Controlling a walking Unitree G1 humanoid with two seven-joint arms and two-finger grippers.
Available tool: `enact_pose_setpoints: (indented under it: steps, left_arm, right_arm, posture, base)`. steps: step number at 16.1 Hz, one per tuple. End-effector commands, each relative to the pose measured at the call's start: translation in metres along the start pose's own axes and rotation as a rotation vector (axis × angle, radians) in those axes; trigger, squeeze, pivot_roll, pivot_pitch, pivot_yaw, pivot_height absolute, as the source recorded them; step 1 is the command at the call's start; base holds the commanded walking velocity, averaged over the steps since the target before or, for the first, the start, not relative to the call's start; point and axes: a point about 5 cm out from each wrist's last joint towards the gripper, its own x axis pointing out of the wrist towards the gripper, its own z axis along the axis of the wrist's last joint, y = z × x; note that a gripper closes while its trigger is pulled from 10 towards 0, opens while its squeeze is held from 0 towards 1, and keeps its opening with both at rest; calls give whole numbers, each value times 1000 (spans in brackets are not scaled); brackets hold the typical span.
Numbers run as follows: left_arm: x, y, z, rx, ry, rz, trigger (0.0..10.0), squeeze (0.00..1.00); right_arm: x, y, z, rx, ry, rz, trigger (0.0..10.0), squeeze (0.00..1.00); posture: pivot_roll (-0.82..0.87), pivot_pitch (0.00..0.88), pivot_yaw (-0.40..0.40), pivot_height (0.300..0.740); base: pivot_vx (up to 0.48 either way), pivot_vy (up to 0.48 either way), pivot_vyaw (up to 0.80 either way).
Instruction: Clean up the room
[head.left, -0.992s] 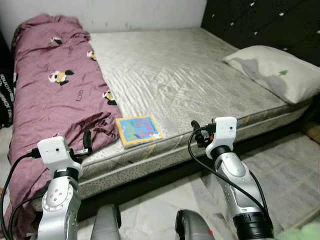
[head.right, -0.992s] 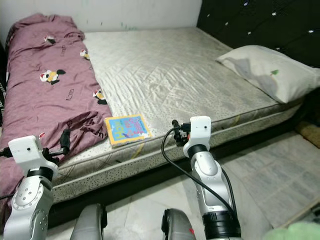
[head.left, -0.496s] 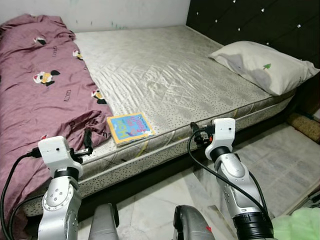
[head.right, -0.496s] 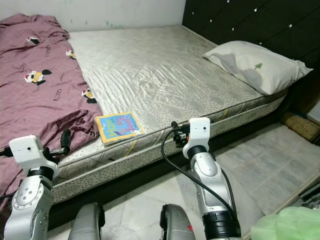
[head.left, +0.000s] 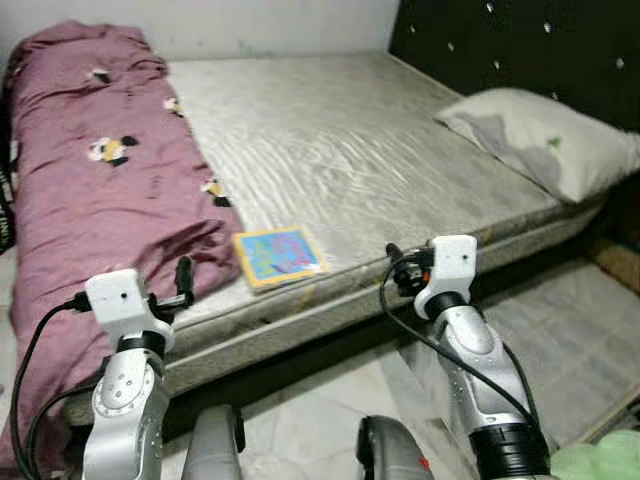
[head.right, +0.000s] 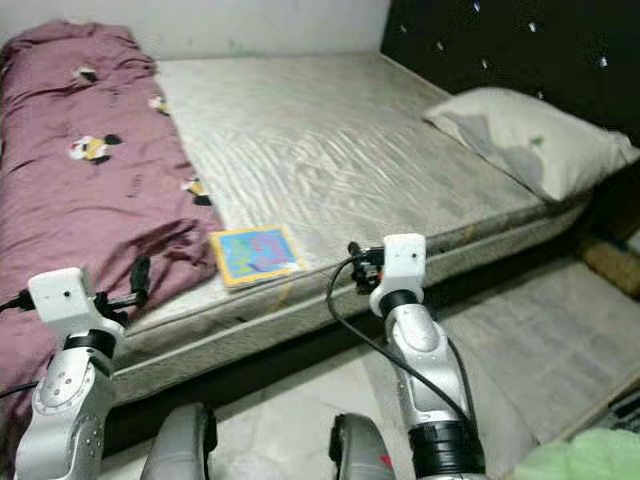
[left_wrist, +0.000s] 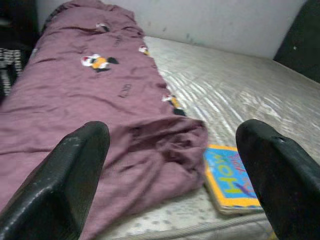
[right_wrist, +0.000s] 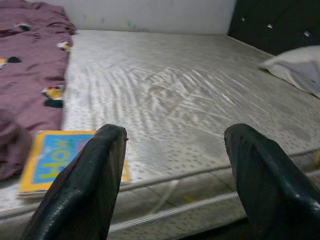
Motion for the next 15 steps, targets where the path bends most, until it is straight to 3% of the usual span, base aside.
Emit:
enact_pose_setpoints:
  steps: [1,10,15]
  left_arm:
    - [1,1,0,3,5,1,10000,0]
    - [2,1,1,10,-8,7,10000,0]
    - [3,3,2,21,-4,19,10000,0]
  right_arm:
    - [2,-1,2,-3,-3,1,10000,0]
    - [2,0,1,2,2,7,10000,0]
    - [2,1,0,17,6,9,10000,0]
  posture:
    - [-20,0,-84,607]
    - [-19,0,-81,607]
    - [-18,0,-77,553]
  base:
    - [0,300,0]
    - [0,0,0]
    - [0,0,0]
